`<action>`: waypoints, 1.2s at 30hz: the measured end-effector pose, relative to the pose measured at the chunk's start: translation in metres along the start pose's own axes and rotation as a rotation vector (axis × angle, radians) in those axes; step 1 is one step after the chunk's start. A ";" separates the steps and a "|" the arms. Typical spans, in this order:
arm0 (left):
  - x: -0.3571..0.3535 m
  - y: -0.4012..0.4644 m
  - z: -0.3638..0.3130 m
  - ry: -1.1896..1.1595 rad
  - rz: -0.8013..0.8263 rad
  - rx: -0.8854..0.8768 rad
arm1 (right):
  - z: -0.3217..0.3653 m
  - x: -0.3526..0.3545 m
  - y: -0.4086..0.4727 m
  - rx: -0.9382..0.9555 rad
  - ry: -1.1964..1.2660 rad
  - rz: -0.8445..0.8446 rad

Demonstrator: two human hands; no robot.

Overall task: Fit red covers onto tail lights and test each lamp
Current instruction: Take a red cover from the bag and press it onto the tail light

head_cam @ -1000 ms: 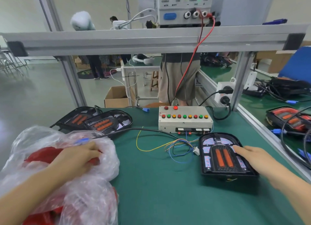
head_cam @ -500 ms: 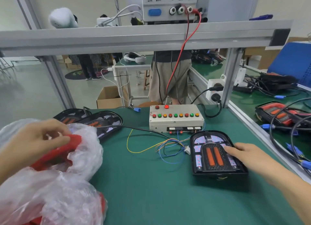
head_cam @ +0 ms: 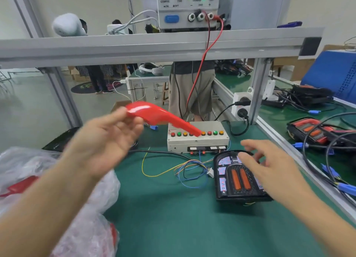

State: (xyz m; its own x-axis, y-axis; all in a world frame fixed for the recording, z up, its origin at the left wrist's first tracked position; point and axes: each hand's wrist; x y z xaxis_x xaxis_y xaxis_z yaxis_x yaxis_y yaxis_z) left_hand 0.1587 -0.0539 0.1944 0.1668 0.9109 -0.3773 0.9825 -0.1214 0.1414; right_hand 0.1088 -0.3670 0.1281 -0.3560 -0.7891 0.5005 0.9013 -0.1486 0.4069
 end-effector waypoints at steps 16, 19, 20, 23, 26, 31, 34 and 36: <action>-0.116 0.060 0.117 0.433 0.102 0.386 | -0.011 0.028 -0.010 0.109 -0.081 0.080; -0.120 0.076 0.153 1.160 0.076 0.274 | -0.025 0.041 -0.010 0.027 -0.180 0.027; -0.121 0.080 0.162 1.311 0.114 0.293 | -0.029 0.043 -0.011 0.005 -0.223 0.042; -0.123 0.088 0.177 1.466 0.202 0.352 | -0.039 0.042 -0.011 -0.054 -0.330 0.122; -0.129 0.093 0.179 1.520 0.243 0.337 | -0.044 0.038 -0.009 -0.103 -0.443 0.191; -0.136 0.087 0.174 1.550 0.211 0.241 | -0.050 0.033 -0.008 -0.114 -0.501 0.226; -0.136 0.080 0.168 1.463 0.188 0.244 | -0.054 0.031 -0.012 -0.099 -0.443 0.247; -0.137 0.075 0.167 1.409 0.159 0.253 | -0.054 0.029 -0.015 -0.089 -0.389 0.258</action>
State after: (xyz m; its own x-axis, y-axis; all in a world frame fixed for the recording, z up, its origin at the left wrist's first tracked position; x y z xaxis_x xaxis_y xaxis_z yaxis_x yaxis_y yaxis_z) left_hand 0.2236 -0.2539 0.1040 0.2017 0.4875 0.8495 0.9745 -0.1866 -0.1243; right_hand 0.0987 -0.4197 0.0956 -0.1685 -0.5274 0.8328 0.9840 -0.0407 0.1734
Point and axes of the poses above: each hand's wrist, its own y-axis towards the middle knuckle, its own x-axis out of the back of the hand, z = x × y, and after that the axes turned 11 degrees about y, right-handed
